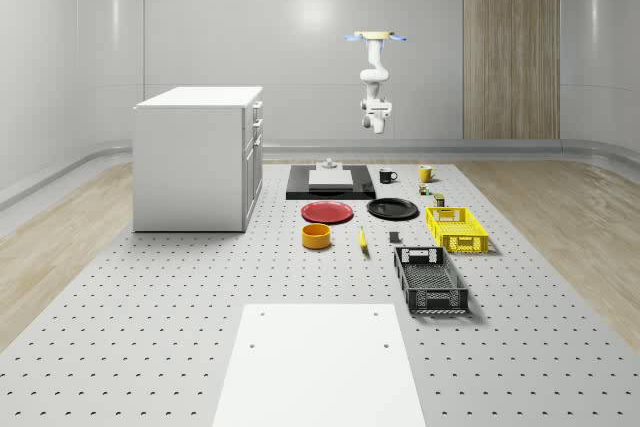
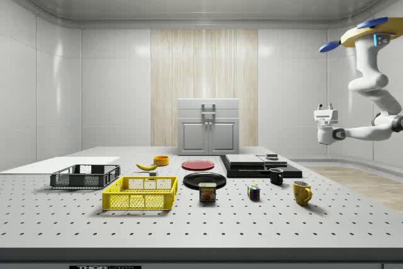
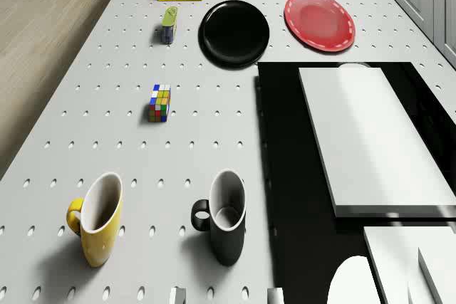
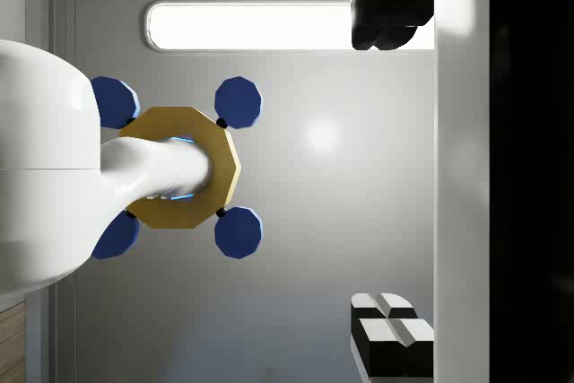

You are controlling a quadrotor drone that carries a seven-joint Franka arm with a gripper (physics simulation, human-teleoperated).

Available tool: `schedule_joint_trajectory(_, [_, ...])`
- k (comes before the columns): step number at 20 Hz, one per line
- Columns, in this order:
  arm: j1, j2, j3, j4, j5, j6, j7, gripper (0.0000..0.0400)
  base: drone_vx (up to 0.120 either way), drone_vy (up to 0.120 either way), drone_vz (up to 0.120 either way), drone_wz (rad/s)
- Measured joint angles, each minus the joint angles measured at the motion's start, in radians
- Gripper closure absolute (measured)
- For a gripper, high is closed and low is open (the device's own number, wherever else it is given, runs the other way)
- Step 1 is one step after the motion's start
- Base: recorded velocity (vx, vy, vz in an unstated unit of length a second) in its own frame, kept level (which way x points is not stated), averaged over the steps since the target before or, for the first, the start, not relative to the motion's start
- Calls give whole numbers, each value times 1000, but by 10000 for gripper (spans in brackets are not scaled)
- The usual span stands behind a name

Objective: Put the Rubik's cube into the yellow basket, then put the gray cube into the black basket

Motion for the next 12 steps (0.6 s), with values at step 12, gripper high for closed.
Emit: schedule_joint_trajectory(12, [-4, 65, 3, 236, 2, -162, -2, 0, 0, 77, 0, 0])
